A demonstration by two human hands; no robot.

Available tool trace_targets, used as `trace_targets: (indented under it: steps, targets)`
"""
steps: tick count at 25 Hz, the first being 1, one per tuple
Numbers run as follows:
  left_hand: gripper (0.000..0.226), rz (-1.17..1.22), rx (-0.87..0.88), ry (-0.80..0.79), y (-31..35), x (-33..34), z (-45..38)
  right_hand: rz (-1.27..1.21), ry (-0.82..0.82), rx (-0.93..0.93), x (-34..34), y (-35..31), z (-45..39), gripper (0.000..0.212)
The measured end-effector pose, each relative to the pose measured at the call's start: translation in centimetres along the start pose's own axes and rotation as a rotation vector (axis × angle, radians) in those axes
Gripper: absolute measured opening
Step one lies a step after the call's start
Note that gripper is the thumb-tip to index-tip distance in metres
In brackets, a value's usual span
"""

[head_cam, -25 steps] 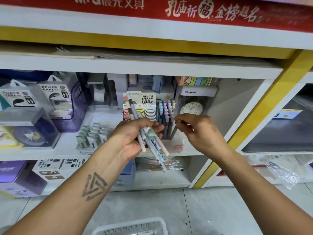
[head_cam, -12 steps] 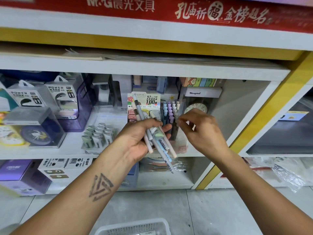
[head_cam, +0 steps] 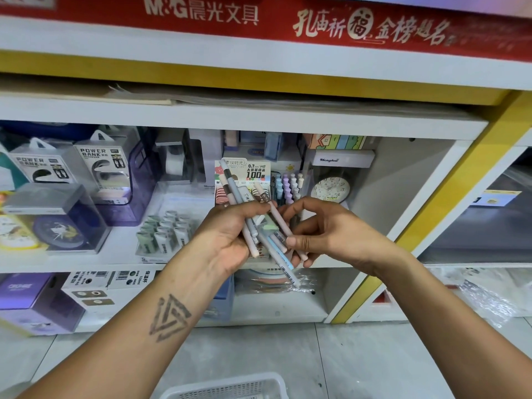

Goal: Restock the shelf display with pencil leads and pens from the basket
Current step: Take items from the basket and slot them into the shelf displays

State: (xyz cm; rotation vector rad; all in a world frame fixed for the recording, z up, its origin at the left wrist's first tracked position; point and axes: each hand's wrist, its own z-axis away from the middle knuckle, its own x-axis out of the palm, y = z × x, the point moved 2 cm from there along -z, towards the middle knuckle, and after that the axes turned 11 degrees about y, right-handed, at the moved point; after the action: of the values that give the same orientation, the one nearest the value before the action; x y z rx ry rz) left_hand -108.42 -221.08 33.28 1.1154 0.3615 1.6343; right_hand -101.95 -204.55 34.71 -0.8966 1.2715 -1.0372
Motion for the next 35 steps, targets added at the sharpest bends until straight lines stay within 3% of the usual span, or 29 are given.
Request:
trace_targets:
  steps: [3,6,11,12,14,18,21,25,32,35]
  targets:
    - [0.027,-0.05,0.024,0.034,-0.4,0.2,0.1,0.145,0.058,-0.051,0.0,0.0,0.0,0.023]
    - [0.023,-0.065,0.001,0.01,-0.9,0.5,0.1,0.096,0.121,-0.052,-0.6,-0.1,0.1,0.027]
    - [0.006,-0.031,-0.081,-0.045,-1.0,0.6,-0.3,-0.029,0.272,-0.09,-3.0,-0.2,0.2,0.093]
    - [0.006,-0.035,-0.09,-0.049,-1.2,0.6,-0.3,-0.001,0.295,-0.113,-3.4,-0.1,0.2,0.096]
    - [0.004,-0.038,-0.099,-0.049,-1.4,0.7,-0.2,0.115,0.37,-0.18,-4.2,0.3,-0.1,0.088]
    - [0.024,-0.039,-0.107,-0.045,-1.5,0.7,-0.2,0.348,0.699,-0.428,-4.8,0.9,-0.8,0.042]
    - [0.025,-0.024,-0.116,-0.047,-1.6,0.7,-0.3,0.439,0.805,-0.555,-4.2,1.6,-1.6,0.019]
    - [0.006,0.003,-0.144,-0.065,-1.5,0.5,-0.4,0.619,0.793,-0.561,-3.3,2.8,-3.1,0.004]
    - [0.008,0.032,-0.167,-0.077,-1.2,0.2,-0.5,0.654,0.736,-0.571,-2.6,2.7,-3.6,0.006]
    - [0.022,0.021,-0.179,-0.08,-1.3,0.0,-0.8,0.675,0.707,-0.57,-2.5,2.5,-3.8,0.008]
